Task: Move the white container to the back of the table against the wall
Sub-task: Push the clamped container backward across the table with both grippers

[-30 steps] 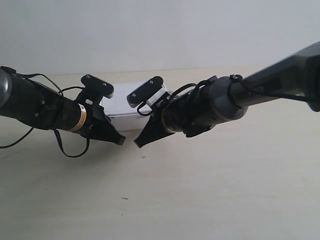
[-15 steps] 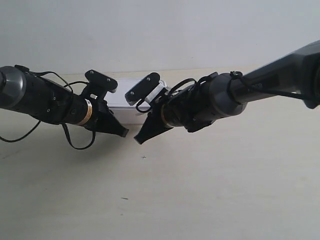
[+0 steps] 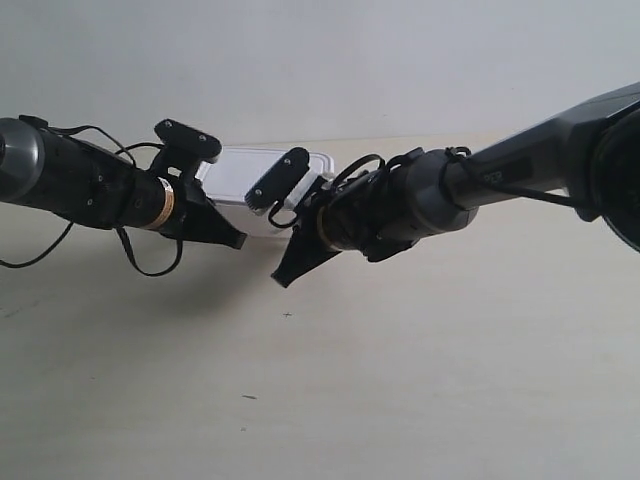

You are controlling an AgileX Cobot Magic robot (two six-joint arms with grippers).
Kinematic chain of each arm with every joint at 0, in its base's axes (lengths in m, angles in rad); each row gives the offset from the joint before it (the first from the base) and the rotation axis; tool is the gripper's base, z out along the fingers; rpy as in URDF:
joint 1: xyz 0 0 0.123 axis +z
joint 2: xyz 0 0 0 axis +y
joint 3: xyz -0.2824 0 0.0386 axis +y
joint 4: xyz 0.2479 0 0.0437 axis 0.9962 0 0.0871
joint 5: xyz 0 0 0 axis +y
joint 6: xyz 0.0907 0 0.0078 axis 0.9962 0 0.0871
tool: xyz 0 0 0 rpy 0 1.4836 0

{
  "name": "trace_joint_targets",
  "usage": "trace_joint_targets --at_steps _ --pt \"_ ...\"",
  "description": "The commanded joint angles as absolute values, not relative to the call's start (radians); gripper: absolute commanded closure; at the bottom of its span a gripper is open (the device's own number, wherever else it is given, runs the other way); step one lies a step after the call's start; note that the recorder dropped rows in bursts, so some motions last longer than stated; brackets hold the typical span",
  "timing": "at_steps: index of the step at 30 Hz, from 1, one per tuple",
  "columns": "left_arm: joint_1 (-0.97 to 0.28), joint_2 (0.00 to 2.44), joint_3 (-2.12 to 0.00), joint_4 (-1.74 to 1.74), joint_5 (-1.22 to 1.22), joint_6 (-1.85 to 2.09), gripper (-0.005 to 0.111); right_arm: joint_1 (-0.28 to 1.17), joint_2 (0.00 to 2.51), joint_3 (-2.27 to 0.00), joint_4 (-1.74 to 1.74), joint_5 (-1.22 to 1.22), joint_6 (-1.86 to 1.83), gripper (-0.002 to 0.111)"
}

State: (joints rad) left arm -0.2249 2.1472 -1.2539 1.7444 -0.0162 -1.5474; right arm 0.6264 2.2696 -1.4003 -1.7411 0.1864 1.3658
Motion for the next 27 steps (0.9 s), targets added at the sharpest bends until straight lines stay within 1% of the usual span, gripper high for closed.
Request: trace_joint_targets --at_steps 1,7,10,19,27 --pt "-0.220 2.153 -1.271 1.744 -0.015 -1.548 0.107 0.621 2.270 -1.407 -1.744 0.196 1.298 0.108" --pt "-0.220 2.202 -1.307 1.744 -0.038 -1.548 0.107 0.621 2.274 -1.407 -1.744 0.196 1.248 0.108" --pt "-0.220 2.218 -1.325 1.744 -0.038 -1.548 0.107 0.621 2.291 -1.415 -1.744 0.247 1.244 0.108" --pt "-0.220 2.252 -1.370 1.744 -0.047 -1.548 0.107 0.621 2.353 -1.476 -1.744 0.256 1.189 0.108" --pt "-0.220 2.278 -1.413 1.744 -0.064 -1.548 0.107 0.614 2.371 -1.497 -1.744 0.324 1.056 0.108"
